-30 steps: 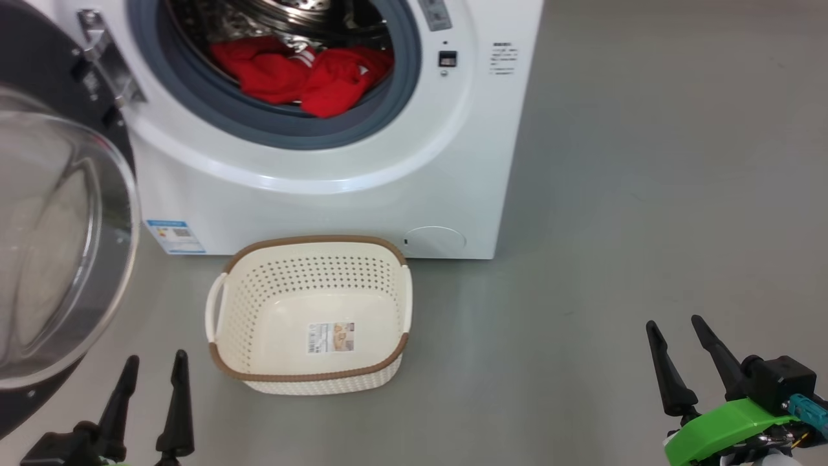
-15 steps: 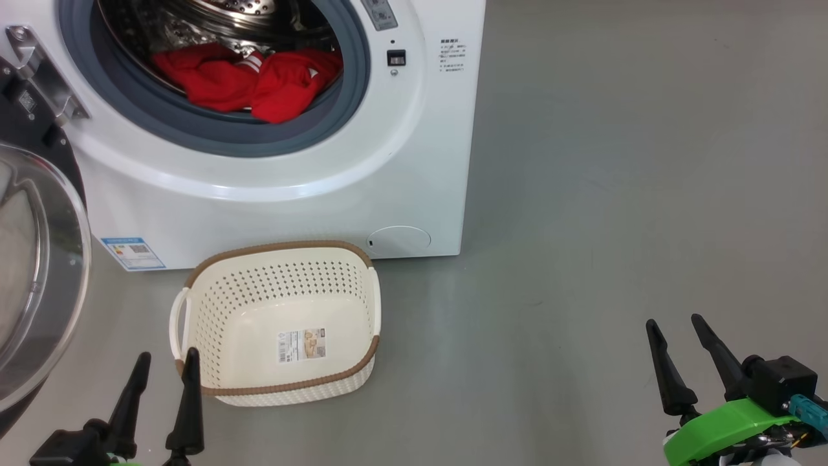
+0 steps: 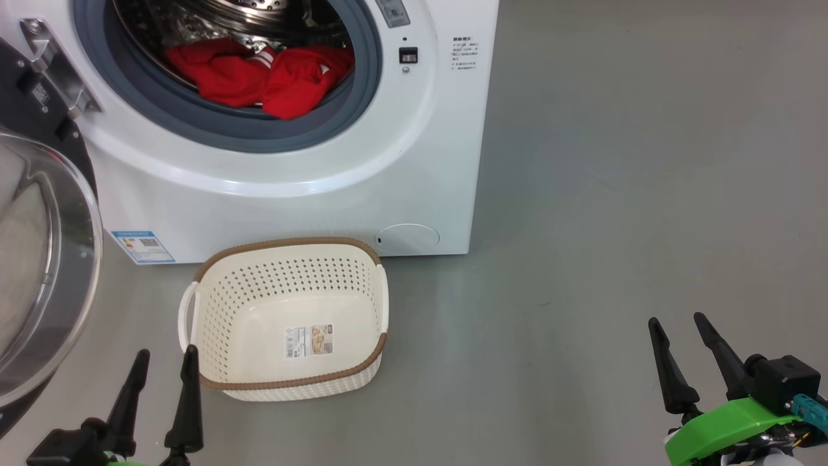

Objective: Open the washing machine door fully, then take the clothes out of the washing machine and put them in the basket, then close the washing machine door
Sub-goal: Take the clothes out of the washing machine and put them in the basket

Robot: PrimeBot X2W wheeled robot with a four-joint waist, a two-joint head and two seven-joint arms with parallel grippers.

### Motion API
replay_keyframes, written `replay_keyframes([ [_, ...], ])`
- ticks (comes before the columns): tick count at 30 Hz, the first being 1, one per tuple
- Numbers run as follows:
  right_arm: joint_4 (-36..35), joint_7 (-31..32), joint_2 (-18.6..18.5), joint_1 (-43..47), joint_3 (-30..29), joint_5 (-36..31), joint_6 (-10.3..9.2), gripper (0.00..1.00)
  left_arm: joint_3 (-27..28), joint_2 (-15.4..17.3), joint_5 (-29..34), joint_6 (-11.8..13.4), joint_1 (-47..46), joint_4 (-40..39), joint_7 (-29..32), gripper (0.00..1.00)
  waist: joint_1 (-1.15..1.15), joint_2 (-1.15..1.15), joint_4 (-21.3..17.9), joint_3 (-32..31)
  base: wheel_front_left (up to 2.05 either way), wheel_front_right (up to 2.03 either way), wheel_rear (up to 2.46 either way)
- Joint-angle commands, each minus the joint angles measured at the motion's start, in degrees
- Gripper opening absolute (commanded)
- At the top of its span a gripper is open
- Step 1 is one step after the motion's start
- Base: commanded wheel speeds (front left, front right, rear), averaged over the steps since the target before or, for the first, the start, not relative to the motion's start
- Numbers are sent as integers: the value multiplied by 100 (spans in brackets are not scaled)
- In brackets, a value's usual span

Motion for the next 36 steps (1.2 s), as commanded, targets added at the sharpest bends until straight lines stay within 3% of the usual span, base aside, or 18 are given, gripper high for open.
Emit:
replay_keyframes([
  [1, -146, -69, -67, -46, 114, -29, 9, 100, 213, 90, -39, -16, -107, -142, -32, 100, 0, 0, 12, -13, 0, 0, 0],
  [36, -113, -69, -58, -97, 283, -3, 9, 100, 392, 71, -134, -16, -252, -19, -32, 100, 0, 0, 69, 88, 86, -86, 0],
])
